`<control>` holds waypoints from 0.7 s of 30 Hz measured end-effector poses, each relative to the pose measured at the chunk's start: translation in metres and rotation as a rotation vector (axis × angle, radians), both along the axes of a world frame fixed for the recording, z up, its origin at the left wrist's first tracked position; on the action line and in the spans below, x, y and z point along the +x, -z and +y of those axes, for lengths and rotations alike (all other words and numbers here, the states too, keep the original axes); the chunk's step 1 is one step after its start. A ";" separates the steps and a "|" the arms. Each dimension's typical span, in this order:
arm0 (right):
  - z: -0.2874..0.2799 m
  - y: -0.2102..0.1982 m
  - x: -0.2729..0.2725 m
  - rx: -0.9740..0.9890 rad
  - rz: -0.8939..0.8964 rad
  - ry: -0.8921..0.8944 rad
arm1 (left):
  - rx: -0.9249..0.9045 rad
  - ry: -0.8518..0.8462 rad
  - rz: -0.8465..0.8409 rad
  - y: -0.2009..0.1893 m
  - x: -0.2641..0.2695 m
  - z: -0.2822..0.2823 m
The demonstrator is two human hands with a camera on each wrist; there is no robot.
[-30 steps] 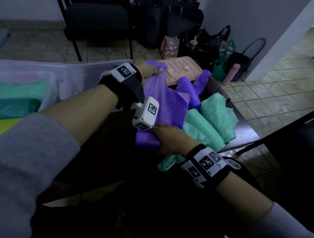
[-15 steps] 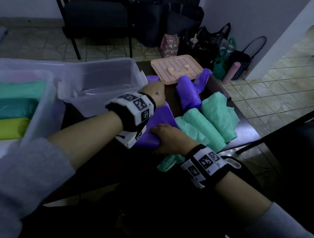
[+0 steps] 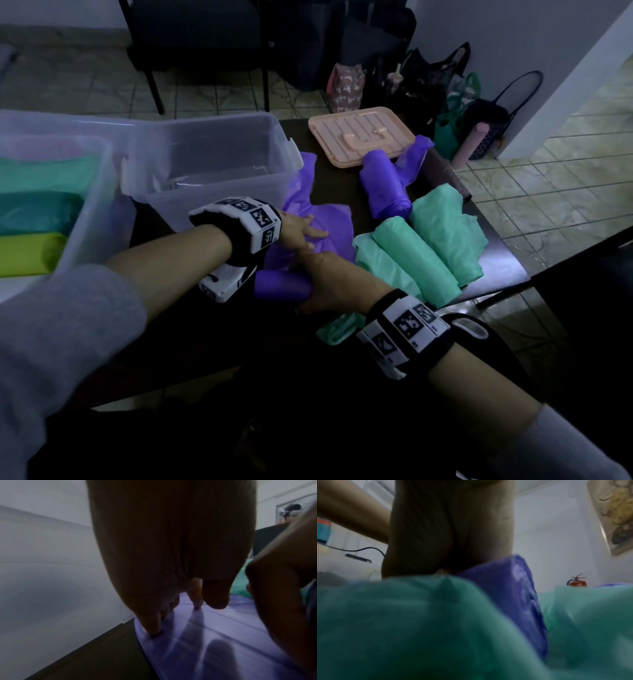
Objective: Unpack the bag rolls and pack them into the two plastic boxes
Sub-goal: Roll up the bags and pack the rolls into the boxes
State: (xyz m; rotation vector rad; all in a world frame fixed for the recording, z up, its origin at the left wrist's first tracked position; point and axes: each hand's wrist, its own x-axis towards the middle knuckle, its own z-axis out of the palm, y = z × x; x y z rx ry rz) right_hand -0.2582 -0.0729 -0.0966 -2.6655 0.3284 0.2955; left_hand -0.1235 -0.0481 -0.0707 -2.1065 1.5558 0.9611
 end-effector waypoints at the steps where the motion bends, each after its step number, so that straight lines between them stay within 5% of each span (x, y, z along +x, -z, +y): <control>1: -0.001 0.001 0.000 0.013 -0.009 0.013 | 0.002 0.004 -0.004 0.000 0.000 0.000; 13: 0.003 0.005 -0.007 -0.020 -0.108 0.054 | -0.035 -0.002 -0.014 0.001 -0.008 0.001; 21: -0.019 -0.013 0.000 0.126 0.030 0.129 | -0.389 -0.147 0.131 -0.023 0.010 0.008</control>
